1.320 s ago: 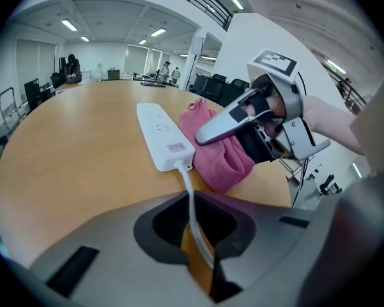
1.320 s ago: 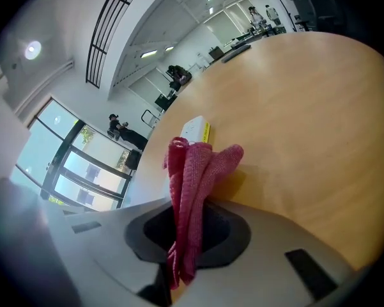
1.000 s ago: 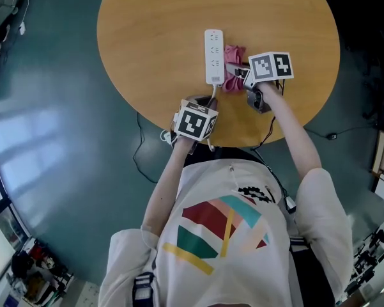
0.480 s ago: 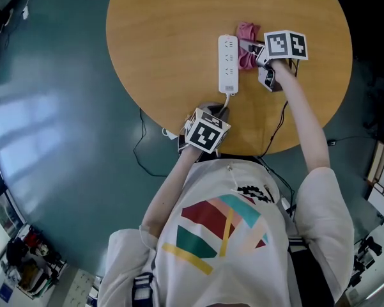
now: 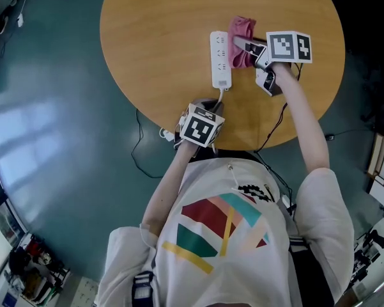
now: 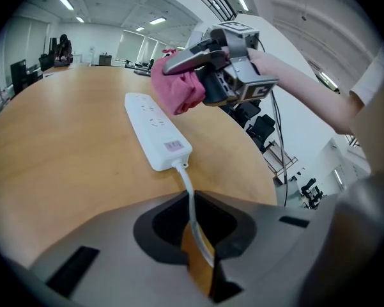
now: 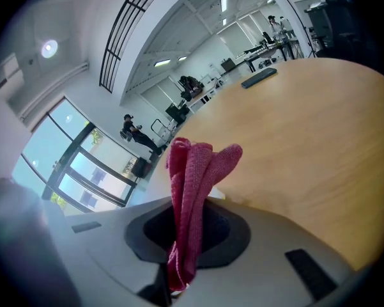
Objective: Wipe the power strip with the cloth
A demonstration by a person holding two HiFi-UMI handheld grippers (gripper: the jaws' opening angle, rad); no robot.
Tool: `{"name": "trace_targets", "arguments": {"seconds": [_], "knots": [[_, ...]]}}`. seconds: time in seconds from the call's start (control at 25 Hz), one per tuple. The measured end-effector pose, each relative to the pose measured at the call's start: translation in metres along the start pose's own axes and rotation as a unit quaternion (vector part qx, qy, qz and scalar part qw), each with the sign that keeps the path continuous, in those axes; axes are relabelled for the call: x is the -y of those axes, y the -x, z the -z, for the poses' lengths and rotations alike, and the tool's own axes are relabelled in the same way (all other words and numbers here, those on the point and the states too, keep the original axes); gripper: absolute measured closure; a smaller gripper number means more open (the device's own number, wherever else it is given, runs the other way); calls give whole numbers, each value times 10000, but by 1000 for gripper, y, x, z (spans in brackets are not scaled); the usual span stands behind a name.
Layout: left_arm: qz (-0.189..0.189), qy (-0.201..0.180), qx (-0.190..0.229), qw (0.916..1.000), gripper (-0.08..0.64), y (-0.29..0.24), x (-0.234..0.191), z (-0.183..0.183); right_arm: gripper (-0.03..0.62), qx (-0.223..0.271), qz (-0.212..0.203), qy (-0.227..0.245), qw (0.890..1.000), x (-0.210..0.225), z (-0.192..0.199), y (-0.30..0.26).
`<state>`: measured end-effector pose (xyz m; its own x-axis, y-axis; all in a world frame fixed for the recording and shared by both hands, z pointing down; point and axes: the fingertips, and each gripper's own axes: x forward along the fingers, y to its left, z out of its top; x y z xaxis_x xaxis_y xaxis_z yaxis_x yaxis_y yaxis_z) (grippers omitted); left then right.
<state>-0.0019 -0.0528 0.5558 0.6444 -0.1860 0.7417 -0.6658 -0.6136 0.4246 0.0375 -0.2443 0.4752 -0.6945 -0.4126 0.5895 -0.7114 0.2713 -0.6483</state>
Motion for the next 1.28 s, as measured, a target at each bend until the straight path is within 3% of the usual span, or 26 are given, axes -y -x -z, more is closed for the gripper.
{"name": "trace_targets", "arguments": {"seconds": [0.12, 0.24, 0.48, 0.76, 0.96, 1.04, 1.08, 1.12, 1.16, 1.2, 1.24, 1.28], "knots": [[-127, -26, 77, 9999, 488, -5, 7, 2, 552, -34, -408, -387, 9984, -24, 32, 12], [-306, -30, 157, 9994, 488, -4, 9, 7, 552, -507, -365, -418, 9972, -36, 80, 6], [-545, -187, 343, 9977, 488, 3, 10, 10, 554, -1217, 19, 81, 9925, -59, 127, -18], [-692, -320, 392, 9963, 487, 0, 15, 14, 554, -1538, 752, 1141, 9786, -50, 134, -27], [-699, -300, 390, 9963, 488, -1, 13, 18, 552, -1589, 708, 1574, 9721, -59, 137, -34], [-666, -268, 367, 9967, 488, -1, 14, 16, 552, -1633, 434, 2129, 9623, -72, 129, -35], [-643, -253, 353, 9970, 488, 0, 13, 15, 552, -1764, 239, 2577, 9497, -80, 124, -36], [-613, -235, 337, 9973, 488, 0, 11, 13, 552, -1959, 36, 3140, 9290, -88, 119, -38], [-577, -211, 319, 9976, 488, 0, 10, 12, 554, -2197, -151, 3811, 8979, -94, 116, -40], [-541, -182, 302, 9979, 488, 0, 9, 11, 552, -2449, -322, 4580, 8539, -98, 115, -41], [-511, -154, 289, 9982, 488, 1, 8, 11, 552, -2679, -502, 5430, 7942, -101, 115, -42], [-491, -130, 284, 9983, 488, 1, 7, 10, 554, -2877, -699, 6318, 7164, -101, 115, -43]]}}
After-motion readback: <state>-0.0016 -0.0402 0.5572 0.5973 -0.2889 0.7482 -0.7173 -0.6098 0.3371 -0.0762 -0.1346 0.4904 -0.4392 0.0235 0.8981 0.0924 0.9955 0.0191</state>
